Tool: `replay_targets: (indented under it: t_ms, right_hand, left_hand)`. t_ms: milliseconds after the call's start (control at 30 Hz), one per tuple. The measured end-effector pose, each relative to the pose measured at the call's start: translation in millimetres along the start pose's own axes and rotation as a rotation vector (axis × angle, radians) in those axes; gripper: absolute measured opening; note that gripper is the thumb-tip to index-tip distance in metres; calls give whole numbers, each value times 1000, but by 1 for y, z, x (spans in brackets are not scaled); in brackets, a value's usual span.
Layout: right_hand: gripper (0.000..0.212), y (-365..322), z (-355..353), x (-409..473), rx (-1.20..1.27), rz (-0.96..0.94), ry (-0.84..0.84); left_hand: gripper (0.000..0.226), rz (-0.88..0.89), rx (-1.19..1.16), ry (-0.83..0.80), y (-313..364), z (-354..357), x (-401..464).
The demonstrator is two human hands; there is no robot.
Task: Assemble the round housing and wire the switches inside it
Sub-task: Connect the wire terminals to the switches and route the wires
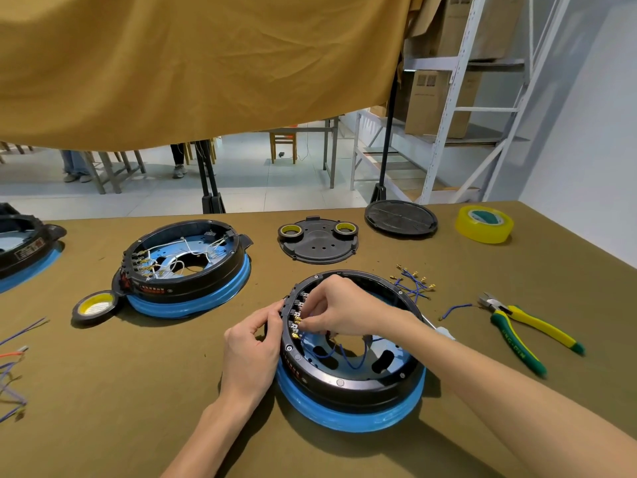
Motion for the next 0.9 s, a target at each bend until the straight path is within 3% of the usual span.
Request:
replay_targets:
  t_ms: [567,633,767,900]
  right_hand:
    - [27,19,-28,-37,317,50,-86]
    - [29,19,-36,-40,386,92,-100]
    - [22,20,-44,-41,359,95,-229]
    - [28,16,-38,-39,309,120,-303]
  left_hand:
    - [32,64,73,33,11,-3,4]
    - [31,118,115,-83,24,-7,12]
    - [18,181,452,-353,44,-5,24]
    - [15,224,708,-442,56,1,32]
Point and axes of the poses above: each hand's wrist, its own x-axis towards the middle knuckle, its own z-axis out of the palm, y = z × x, the point moved 2 cm from there along x, towards the middle knuckle, and after that the axes turned 14 degrees about -z, right-handed, at the moved point
